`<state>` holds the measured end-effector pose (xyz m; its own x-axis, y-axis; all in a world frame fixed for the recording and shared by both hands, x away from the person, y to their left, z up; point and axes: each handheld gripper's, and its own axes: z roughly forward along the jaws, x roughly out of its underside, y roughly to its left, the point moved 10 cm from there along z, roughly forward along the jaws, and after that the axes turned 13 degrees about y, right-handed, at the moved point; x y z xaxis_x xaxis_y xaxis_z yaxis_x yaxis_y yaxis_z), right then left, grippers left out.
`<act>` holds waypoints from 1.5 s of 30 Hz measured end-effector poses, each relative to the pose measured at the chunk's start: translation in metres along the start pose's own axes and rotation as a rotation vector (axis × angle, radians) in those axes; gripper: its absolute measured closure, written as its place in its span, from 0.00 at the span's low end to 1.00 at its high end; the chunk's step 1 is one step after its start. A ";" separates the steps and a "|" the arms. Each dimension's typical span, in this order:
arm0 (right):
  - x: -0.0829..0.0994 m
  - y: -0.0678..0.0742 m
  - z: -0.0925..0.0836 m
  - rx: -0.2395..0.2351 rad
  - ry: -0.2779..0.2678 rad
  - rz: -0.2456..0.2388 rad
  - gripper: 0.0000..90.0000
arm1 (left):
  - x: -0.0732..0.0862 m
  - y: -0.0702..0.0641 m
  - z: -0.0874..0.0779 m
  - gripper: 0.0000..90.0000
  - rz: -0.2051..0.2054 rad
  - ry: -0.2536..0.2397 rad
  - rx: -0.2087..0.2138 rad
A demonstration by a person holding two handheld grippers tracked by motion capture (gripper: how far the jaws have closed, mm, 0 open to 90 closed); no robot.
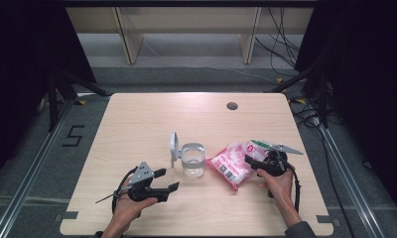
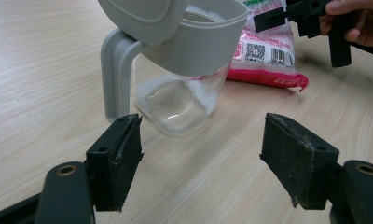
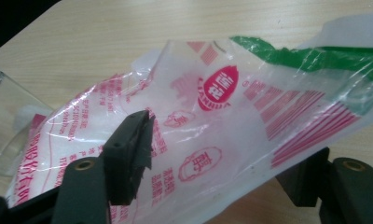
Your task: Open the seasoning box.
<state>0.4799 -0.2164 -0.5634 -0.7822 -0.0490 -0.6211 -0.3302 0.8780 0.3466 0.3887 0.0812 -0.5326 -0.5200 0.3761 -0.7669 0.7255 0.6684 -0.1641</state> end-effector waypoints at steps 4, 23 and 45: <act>-0.002 -0.004 0.007 0.020 0.008 -0.058 0.45 | 0.000 -0.002 0.002 0.31 0.008 0.006 0.000; -0.004 -0.003 0.016 0.003 0.005 0.004 0.75 | 0.000 -0.005 0.004 0.32 0.011 0.010 0.014; -0.018 0.015 -0.004 0.018 -0.073 -0.187 1.00 | -0.005 -0.008 0.005 0.35 0.063 -0.004 0.032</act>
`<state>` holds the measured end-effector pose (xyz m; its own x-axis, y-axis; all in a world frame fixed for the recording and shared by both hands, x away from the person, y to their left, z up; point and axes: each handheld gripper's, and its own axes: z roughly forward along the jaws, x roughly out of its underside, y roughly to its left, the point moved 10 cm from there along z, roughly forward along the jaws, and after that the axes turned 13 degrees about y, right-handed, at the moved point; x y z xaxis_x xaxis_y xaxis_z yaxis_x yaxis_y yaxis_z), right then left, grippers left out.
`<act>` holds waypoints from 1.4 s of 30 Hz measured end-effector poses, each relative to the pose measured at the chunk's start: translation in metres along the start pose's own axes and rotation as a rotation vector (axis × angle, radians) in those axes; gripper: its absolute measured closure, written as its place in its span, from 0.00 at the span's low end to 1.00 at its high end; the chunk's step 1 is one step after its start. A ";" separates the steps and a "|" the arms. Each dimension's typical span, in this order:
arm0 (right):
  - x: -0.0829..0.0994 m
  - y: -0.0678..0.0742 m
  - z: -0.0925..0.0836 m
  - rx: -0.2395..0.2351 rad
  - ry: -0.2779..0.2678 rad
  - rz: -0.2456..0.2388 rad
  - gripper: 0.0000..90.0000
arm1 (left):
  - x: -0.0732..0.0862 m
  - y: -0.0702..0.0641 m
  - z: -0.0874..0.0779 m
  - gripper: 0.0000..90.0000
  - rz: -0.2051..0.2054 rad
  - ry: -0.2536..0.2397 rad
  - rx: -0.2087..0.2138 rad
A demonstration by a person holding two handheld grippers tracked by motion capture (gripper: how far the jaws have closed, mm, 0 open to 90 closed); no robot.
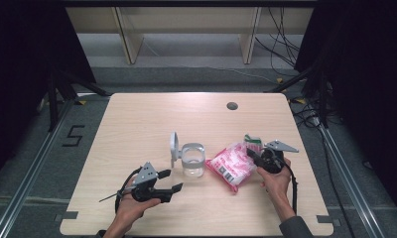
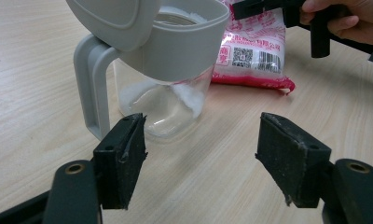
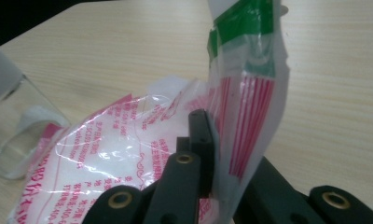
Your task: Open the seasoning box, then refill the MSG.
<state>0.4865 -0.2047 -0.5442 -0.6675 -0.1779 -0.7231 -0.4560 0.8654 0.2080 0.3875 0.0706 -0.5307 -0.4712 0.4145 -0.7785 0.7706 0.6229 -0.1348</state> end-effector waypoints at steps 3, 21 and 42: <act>-0.005 0.008 -0.007 0.003 -0.018 -0.041 1.00 | -0.001 -0.002 0.001 0.35 -0.037 -0.006 0.003; -0.023 0.060 -0.051 -0.027 -0.117 -0.239 1.00 | -0.002 -0.002 0.000 0.35 -0.024 -0.010 -0.039; -0.037 0.082 -0.073 -0.055 -0.108 -0.291 1.00 | -0.002 -0.039 0.016 0.35 0.020 0.008 0.021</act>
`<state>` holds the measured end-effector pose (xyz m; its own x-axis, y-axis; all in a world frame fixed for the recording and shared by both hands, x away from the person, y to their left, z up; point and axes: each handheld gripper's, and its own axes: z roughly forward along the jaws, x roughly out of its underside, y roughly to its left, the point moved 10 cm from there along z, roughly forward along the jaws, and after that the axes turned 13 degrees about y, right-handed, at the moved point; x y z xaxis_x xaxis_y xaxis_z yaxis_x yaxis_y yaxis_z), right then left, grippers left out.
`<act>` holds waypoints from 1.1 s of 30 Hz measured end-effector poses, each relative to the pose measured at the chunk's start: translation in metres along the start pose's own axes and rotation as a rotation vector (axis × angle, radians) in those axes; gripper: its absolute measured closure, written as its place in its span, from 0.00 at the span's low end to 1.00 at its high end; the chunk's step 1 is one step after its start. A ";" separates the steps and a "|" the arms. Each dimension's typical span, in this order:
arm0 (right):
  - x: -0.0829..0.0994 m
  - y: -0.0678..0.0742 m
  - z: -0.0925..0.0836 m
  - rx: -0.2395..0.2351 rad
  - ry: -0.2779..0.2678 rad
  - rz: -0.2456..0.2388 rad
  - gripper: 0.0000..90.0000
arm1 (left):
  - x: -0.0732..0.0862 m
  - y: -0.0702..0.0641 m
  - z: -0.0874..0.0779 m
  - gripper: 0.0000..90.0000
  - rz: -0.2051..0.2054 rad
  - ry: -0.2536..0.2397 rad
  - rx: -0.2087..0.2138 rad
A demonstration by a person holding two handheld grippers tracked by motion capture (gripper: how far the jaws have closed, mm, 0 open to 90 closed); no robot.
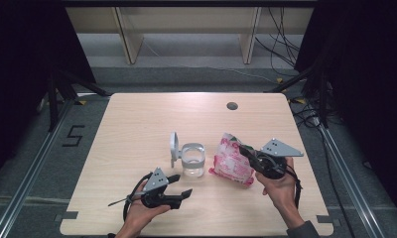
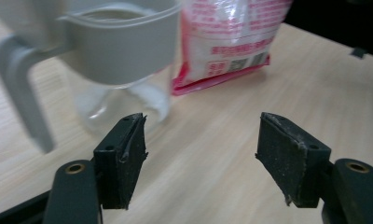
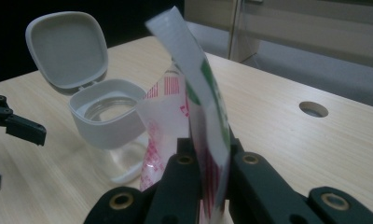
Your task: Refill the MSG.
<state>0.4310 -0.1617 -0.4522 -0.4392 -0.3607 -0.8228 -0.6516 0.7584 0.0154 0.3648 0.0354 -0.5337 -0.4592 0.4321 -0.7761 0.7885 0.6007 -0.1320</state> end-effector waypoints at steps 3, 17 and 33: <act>-0.001 -0.002 -0.005 0.000 0.029 -0.010 1.00 | -0.003 -0.010 0.007 0.35 0.027 -0.002 -0.006; -0.024 -0.003 -0.030 0.038 0.078 -0.061 1.00 | -0.019 -0.026 0.061 0.34 0.085 0.023 0.026; -0.059 0.010 -0.045 0.010 0.001 -0.103 1.00 | -0.057 -0.033 0.099 0.32 0.113 -0.025 -0.055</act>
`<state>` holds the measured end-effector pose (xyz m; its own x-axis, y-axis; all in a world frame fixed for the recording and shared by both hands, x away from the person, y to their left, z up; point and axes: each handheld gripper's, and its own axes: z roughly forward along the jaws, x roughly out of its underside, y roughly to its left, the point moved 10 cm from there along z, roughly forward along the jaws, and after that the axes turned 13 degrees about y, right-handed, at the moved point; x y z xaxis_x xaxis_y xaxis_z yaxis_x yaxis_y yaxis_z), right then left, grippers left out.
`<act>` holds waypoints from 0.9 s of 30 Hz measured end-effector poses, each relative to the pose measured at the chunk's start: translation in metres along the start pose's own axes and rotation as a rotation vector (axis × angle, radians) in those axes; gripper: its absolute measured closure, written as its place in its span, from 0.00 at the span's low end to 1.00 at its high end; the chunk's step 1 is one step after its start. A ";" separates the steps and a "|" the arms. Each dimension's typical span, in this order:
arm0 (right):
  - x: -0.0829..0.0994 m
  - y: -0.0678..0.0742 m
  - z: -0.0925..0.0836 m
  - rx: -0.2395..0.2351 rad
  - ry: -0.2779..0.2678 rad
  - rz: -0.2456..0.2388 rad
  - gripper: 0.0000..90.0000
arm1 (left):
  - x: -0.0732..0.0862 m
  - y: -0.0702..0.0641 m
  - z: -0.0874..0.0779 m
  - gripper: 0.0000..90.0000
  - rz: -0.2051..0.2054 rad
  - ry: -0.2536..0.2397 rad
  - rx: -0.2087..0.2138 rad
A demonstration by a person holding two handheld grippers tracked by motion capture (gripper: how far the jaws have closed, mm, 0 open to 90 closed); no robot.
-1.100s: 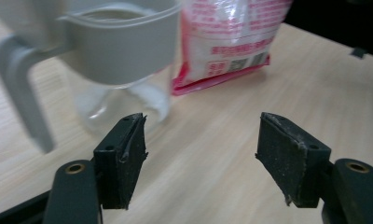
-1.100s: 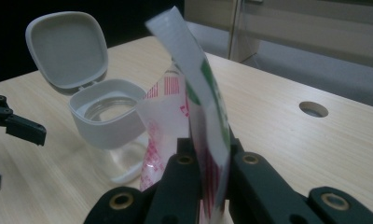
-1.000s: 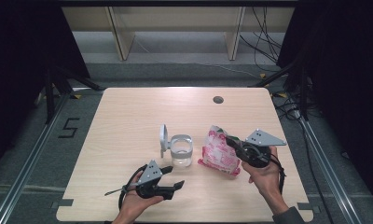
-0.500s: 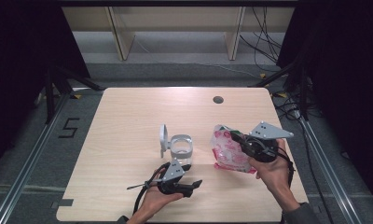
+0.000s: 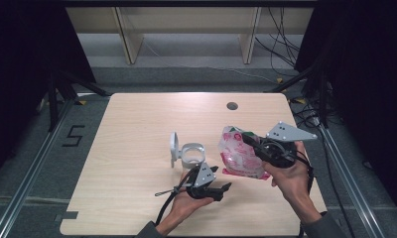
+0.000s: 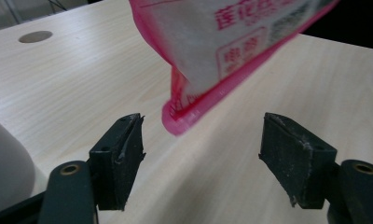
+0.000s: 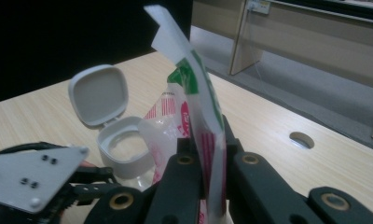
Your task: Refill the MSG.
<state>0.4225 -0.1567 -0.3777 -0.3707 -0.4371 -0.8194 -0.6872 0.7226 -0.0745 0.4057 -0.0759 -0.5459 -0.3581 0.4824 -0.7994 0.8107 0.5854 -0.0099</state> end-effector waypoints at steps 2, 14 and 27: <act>-0.003 0.008 0.001 -0.028 -0.007 0.008 1.00 | -0.003 -0.001 0.000 0.33 0.025 -0.005 -0.014; -0.017 0.023 0.011 -0.038 0.006 -0.037 1.00 | -0.010 0.004 -0.001 0.65 0.062 -0.019 -0.113; -0.029 0.014 0.028 -0.028 0.012 -0.002 1.00 | -0.014 0.008 0.006 0.72 0.004 -0.055 -0.118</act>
<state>0.4409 -0.1187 -0.3704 -0.3766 -0.4446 -0.8127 -0.7048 0.7068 -0.0600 0.4199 -0.0820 -0.5378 -0.3259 0.4503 -0.8313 0.7508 0.6577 0.0620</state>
